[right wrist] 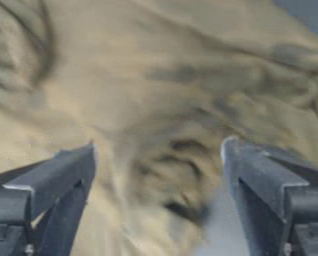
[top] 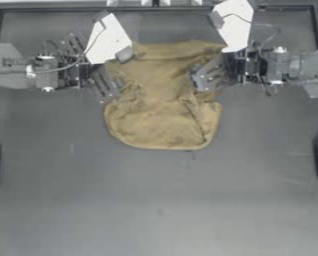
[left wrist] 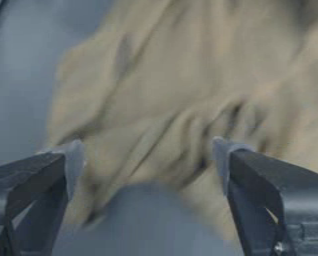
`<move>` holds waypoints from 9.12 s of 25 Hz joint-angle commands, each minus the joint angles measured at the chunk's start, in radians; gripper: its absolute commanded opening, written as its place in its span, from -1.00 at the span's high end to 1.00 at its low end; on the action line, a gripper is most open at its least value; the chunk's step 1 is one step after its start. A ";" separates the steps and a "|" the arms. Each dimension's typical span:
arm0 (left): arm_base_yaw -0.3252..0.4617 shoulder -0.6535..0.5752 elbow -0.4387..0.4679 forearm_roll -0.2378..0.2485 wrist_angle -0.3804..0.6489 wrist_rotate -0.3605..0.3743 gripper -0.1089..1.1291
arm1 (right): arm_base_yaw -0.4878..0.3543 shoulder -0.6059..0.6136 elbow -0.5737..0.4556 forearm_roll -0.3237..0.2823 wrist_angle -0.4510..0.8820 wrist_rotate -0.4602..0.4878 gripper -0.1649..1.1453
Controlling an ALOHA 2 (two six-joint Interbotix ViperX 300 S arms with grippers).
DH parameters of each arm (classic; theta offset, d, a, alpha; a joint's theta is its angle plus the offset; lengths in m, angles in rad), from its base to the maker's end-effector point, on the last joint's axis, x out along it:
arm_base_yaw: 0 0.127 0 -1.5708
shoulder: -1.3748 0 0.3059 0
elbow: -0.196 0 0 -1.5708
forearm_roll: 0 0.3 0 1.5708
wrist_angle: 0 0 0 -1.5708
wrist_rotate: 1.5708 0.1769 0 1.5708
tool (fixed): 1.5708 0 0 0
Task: Fold shirt
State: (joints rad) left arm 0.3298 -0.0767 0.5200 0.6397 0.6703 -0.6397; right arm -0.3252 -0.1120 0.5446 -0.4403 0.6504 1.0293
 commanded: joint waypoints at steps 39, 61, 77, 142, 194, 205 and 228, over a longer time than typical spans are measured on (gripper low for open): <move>0.316 0.156 0.044 -0.351 -0.152 0.319 -0.34 | -0.011 -0.170 0.026 -0.017 0.069 -0.012 -0.76; 0.295 0.181 -0.012 -0.342 -0.137 0.371 0.73 | -0.005 -0.189 0.031 -0.014 0.025 -0.011 -0.75; 0.202 0.172 -0.238 -0.347 -0.086 0.382 0.76 | -0.005 -0.173 0.038 -0.012 0.011 -0.012 -0.75; 0.103 0.002 -0.158 -0.506 -0.144 0.502 -0.81 | -0.371 0.046 0.132 0.170 -0.104 -0.296 -0.75; 0.106 -0.029 -0.110 -0.488 -0.137 0.500 -0.81 | -0.267 0.061 -0.023 0.213 -0.095 -0.287 0.65; 0.109 -0.057 -0.064 -0.488 -0.152 0.497 -0.81 | -0.179 0.179 -0.190 0.278 -0.095 -0.298 0.65; 0.101 -0.092 -0.048 -0.486 -0.155 0.515 -0.82 | -0.169 0.218 -0.247 0.301 -0.152 -0.374 -0.68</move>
State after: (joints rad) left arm 0.4326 -0.0905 0.4832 0.1503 0.5216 -0.1273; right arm -0.4970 0.1657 0.3221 -0.1258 0.4893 0.6611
